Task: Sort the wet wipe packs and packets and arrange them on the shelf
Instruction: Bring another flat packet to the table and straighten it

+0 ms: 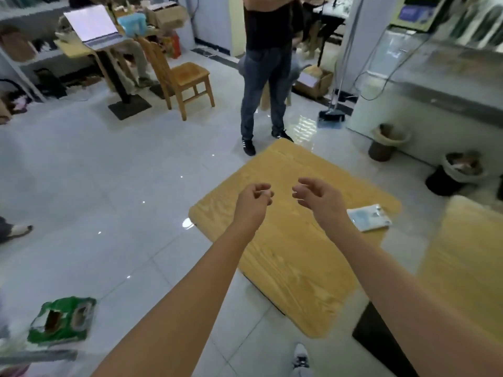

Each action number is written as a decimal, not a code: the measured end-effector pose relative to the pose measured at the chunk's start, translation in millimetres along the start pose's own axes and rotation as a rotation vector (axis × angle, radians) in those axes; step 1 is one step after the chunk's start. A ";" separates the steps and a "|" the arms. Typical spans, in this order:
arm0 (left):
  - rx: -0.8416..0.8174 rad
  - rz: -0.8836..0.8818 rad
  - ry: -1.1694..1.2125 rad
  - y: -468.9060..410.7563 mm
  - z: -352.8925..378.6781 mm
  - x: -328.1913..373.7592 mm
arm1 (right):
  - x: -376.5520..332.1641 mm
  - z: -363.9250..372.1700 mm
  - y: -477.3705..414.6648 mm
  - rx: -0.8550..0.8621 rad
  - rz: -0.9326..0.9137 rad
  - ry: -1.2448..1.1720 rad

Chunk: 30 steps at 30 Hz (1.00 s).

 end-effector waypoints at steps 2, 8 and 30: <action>-0.056 -0.020 -0.039 -13.8 50.0 -1.1 | 23.3 -40.1 -5.3 0.061 0.050 0.007; -0.215 -0.110 -0.217 -51.3 173.2 -20.4 | 98.6 -127.0 -12.3 0.230 0.275 -0.004; -0.313 -0.123 -0.844 -208.3 362.2 -105.7 | 301.0 -191.7 -59.5 0.629 0.720 0.050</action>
Point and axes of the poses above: each hand's wrist, its own y-axis away from the middle knuckle, its own z-axis out of the palm, x = y × z, the point moved 3 cm from there along -y, towards the middle knuckle, and after that the axes turned 13 degrees about -z, right-handed, at the moved point
